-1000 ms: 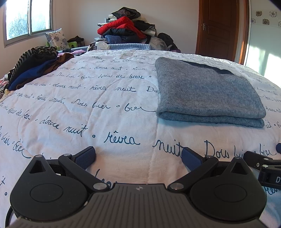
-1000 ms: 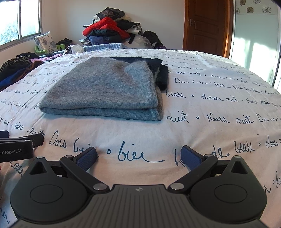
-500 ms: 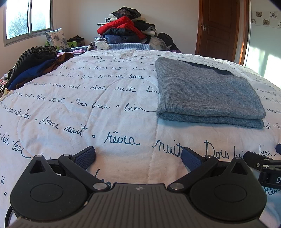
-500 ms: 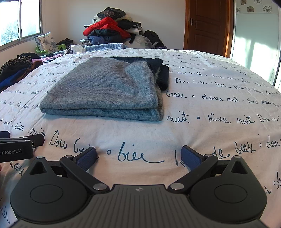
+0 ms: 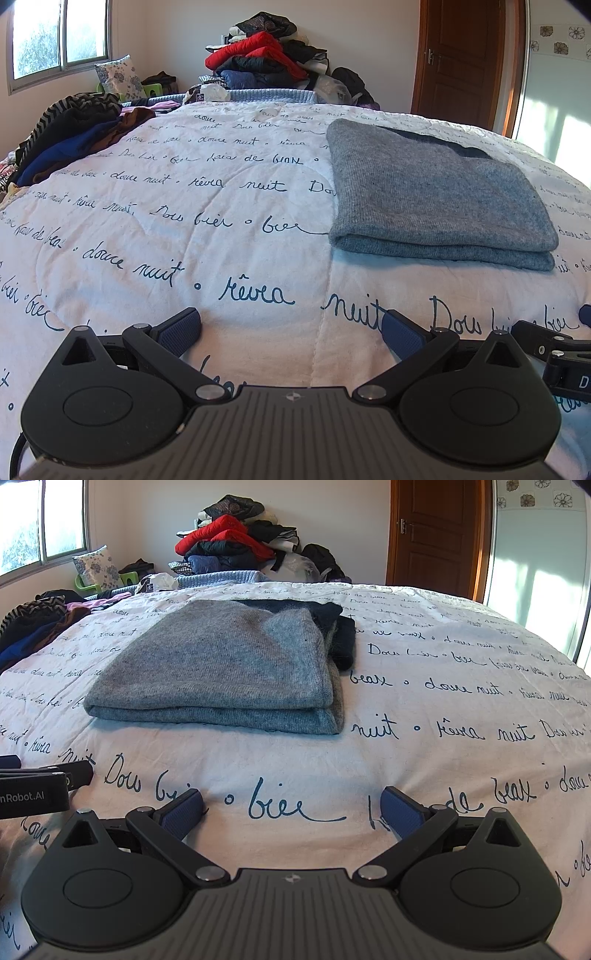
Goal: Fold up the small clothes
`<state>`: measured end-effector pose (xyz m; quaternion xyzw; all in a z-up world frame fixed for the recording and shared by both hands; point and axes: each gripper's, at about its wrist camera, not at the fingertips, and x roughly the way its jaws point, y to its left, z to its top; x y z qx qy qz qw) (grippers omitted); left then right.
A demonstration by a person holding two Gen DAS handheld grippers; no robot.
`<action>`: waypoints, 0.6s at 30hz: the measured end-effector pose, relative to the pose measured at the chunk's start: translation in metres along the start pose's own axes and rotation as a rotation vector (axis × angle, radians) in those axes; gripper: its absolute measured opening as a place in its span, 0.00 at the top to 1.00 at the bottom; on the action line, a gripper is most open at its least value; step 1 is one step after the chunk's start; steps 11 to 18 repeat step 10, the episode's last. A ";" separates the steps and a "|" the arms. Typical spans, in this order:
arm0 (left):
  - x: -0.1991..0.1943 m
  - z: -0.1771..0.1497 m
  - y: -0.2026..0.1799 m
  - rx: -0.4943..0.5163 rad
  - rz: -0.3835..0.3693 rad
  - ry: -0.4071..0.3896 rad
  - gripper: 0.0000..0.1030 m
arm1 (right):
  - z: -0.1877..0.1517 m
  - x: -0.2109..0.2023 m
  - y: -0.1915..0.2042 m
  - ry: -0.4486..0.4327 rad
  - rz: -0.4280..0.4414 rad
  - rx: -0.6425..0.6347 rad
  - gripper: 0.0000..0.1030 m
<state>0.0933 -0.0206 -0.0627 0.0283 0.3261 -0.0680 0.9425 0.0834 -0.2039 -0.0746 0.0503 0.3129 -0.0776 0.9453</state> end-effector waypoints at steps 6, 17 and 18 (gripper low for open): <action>0.000 0.000 0.002 -0.008 -0.012 -0.002 0.00 | 0.000 0.000 0.000 0.000 0.001 0.001 0.00; -0.001 0.001 0.007 -0.012 -0.035 0.001 0.00 | 0.000 0.000 0.000 0.001 0.000 0.000 0.00; -0.001 0.001 0.007 -0.012 -0.035 0.001 0.00 | 0.000 0.000 0.000 0.001 0.000 0.000 0.00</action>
